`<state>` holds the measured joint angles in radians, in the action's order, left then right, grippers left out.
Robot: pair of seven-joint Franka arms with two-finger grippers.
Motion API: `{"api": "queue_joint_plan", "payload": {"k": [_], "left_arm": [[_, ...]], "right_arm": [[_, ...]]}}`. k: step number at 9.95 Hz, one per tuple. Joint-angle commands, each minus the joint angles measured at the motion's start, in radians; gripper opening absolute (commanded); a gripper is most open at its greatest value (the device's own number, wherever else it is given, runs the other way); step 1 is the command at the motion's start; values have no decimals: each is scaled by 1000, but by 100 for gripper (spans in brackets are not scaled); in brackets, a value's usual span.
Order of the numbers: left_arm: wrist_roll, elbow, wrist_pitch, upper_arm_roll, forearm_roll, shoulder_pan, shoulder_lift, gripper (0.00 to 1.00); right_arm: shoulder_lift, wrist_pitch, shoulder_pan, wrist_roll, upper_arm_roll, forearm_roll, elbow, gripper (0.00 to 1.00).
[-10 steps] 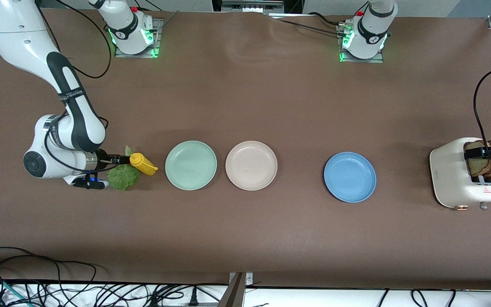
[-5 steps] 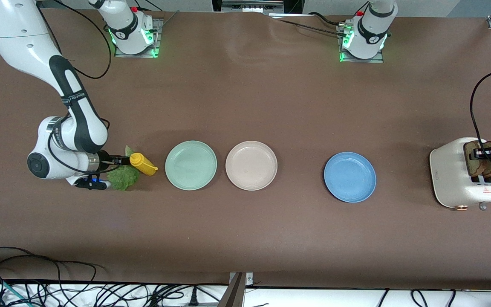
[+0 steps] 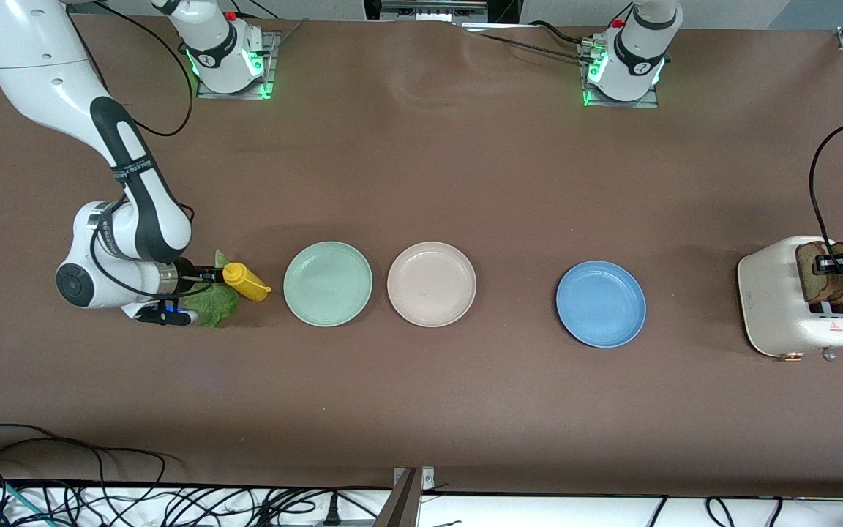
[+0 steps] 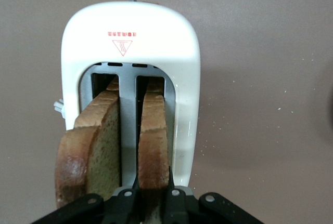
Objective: Make sandwich on beige plate with both arms
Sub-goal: 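Grasp the lettuce with the right gripper while the left gripper grasps bread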
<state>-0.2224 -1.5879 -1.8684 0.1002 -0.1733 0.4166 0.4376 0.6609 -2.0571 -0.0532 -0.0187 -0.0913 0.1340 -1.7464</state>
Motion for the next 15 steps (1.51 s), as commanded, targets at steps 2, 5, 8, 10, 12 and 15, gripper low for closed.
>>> {"api": "queue_joint_plan", "payload": {"k": [2,5,8,10,12,15], "left_arm": [[-9,17,69,18,-15,-1,-75,0],[-9,25,116,42,-15,-16,-120,0],[9,42,185,64,-56,-88,-180,0],[14,43,195,78,-75,-123,-195,0],[15,46,269,157,-62,-130,-207,0],[185,66,333,323,4,-130,-209,0]], "right_arm": [[8,-3,-4,20,-5,18,11,15],[-9,12,-4,26,-13,18,16,0],[-78,127,-13,54,1,19,47,0],[-159,179,-24,100,31,16,51,0],[-231,256,-24,102,53,16,56,0],[-320,380,-24,111,65,7,70,0]]}}
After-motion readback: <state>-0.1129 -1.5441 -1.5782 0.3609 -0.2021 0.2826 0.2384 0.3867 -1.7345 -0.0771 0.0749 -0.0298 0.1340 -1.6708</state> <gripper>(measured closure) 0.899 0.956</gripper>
